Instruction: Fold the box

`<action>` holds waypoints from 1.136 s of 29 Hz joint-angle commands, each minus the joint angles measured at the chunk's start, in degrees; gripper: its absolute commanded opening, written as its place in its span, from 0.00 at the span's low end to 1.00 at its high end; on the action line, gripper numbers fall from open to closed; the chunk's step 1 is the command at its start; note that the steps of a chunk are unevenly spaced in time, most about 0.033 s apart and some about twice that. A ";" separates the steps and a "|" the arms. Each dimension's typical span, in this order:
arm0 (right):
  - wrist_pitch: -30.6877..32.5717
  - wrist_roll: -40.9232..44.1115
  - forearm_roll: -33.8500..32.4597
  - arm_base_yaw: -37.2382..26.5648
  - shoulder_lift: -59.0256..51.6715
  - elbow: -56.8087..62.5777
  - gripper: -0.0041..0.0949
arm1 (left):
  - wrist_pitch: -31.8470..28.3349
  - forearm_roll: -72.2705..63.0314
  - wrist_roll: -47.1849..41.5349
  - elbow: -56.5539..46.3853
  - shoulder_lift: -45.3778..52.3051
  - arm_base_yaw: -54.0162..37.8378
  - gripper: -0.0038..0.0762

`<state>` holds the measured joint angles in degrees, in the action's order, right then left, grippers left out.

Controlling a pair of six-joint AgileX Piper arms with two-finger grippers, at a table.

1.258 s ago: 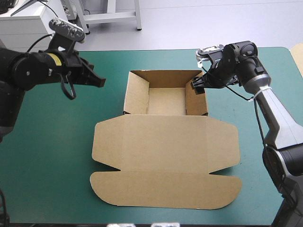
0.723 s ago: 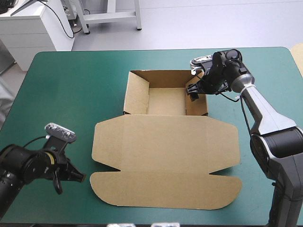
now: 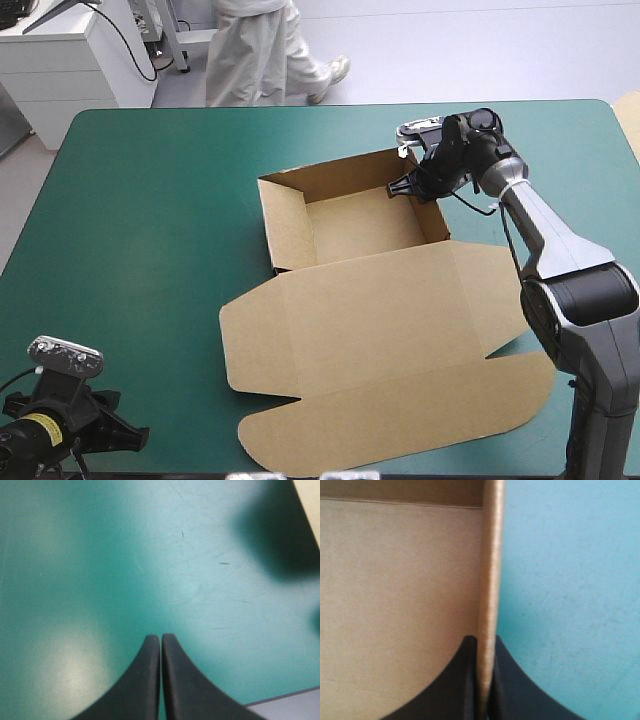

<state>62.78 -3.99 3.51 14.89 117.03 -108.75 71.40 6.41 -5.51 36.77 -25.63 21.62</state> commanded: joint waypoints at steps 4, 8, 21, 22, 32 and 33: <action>-0.60 -1.01 -3.51 -4.01 -3.40 -6.44 0.02 | -0.44 0.29 -0.70 1.25 -0.31 0.01 0.04; 0.28 -2.66 -3.51 -9.53 -3.40 -9.81 0.02 | -0.10 0.29 -0.70 1.25 -0.31 0.01 0.04; -1.10 -3.48 -3.51 -32.71 -3.30 -11.68 0.02 | -0.97 0.29 -0.70 1.25 -0.31 0.01 0.04; -1.46 -3.48 -3.51 -34.76 -3.30 -11.68 0.02 | -0.97 0.29 -0.70 1.25 -0.31 0.01 0.04; -0.97 -5.38 0.55 -42.67 -3.20 -11.47 0.02 | -3.33 0.54 -0.70 1.25 -0.31 0.01 0.04; -0.97 -6.20 0.28 -42.67 -3.20 -11.47 0.03 | -3.43 0.54 -0.70 1.25 -0.31 0.01 0.04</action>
<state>63.70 -8.37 2.41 -27.42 117.03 -118.34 71.11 6.41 -5.56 36.77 -25.52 21.62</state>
